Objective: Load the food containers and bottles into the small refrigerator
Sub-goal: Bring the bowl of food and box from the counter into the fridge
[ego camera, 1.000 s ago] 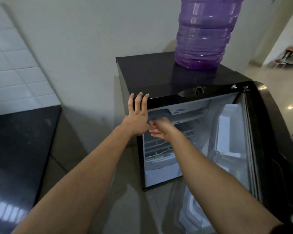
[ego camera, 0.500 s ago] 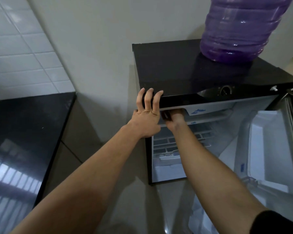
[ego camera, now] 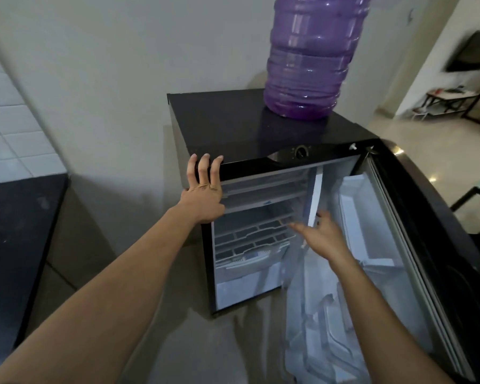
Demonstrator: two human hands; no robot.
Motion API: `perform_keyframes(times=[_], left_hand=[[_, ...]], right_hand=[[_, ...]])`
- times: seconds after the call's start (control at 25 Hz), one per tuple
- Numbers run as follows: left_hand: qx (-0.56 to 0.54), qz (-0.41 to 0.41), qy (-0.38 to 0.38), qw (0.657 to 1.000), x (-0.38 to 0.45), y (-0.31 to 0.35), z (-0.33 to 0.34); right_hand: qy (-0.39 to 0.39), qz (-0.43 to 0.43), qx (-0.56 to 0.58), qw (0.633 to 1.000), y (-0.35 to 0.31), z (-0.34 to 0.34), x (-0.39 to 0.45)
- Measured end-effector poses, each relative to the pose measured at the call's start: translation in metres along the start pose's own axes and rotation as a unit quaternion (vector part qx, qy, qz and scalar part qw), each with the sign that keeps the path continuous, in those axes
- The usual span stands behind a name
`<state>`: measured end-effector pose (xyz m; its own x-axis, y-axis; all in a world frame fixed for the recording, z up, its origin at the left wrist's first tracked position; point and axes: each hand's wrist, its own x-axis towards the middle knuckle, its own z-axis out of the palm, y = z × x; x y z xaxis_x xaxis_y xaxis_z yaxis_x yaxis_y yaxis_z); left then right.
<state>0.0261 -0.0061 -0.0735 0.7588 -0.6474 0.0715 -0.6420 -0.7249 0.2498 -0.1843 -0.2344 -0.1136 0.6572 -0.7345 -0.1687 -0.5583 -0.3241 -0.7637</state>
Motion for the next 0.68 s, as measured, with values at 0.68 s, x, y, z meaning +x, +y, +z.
perform_keyframes(times=[0.68], left_hand=[[0.001, -0.026, -0.020, 0.999, -0.005, 0.002, -0.011]], right_hand=[[0.059, -0.044, -0.206, 0.976, 0.032, -0.059, -0.011]])
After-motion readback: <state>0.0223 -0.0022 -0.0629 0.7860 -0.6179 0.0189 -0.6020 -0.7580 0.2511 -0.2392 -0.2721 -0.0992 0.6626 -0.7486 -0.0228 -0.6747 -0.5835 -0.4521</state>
